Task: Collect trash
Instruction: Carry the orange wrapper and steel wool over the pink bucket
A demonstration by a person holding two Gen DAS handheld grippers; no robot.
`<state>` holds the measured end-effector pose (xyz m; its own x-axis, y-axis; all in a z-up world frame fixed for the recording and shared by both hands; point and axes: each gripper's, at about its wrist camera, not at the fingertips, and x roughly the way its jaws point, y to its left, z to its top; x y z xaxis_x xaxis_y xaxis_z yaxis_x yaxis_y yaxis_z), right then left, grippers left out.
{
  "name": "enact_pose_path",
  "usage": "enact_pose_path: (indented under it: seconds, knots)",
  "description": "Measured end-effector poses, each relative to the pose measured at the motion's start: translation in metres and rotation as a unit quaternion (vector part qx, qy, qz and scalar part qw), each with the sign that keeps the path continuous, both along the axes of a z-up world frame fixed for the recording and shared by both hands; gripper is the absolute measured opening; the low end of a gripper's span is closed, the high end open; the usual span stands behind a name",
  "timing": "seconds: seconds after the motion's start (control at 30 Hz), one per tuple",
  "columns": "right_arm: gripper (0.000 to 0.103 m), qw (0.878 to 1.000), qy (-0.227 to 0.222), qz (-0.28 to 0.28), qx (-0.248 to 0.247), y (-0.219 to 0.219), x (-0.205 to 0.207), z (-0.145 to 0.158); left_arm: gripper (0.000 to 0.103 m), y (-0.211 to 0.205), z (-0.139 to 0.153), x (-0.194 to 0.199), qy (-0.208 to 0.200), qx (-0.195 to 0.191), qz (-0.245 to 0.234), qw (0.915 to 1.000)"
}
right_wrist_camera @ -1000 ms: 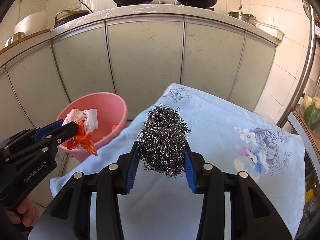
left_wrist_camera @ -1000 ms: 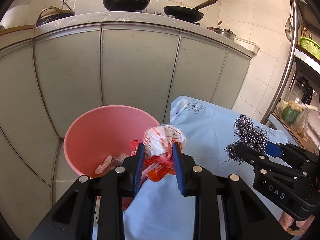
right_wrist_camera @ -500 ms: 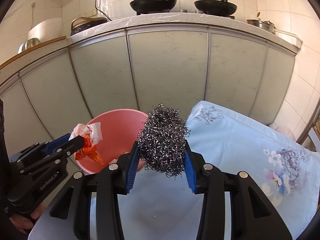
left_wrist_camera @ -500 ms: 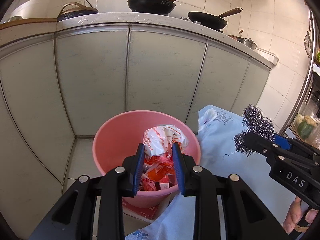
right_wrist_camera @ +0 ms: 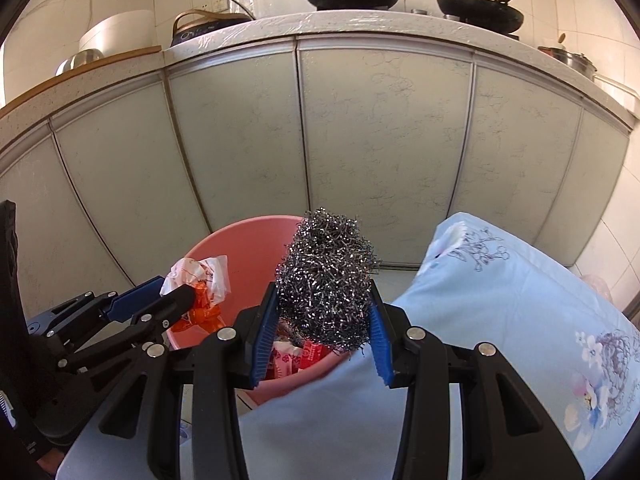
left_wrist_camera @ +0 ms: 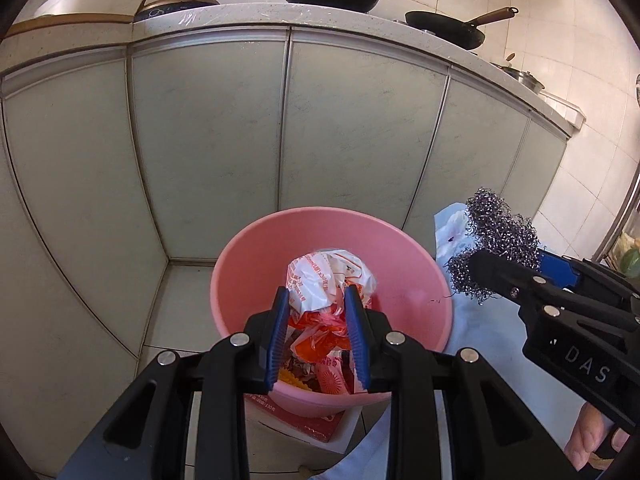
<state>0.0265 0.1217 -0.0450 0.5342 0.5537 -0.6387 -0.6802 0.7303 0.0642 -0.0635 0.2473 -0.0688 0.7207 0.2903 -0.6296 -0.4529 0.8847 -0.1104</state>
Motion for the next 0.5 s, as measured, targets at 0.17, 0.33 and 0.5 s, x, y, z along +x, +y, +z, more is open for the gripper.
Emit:
enact_pose_path:
  seconds: [0.17,0.33,0.5]
  knots:
    - [0.042,1.000,0.009,0.010,-0.013,0.013,0.004,-0.011,0.028,0.009,-0.009,0.006,0.011,-0.001,0.009,0.9999]
    - [0.042,0.999,0.020,0.015,-0.024,0.021,0.010,-0.021,0.028,0.014,-0.019,0.011,0.022,-0.005,0.013,0.9997]
    - [0.042,0.999,0.028,0.015,-0.030,0.025,0.016,-0.030,0.028,0.017,-0.024,0.015,0.028,-0.008,0.017,0.9994]
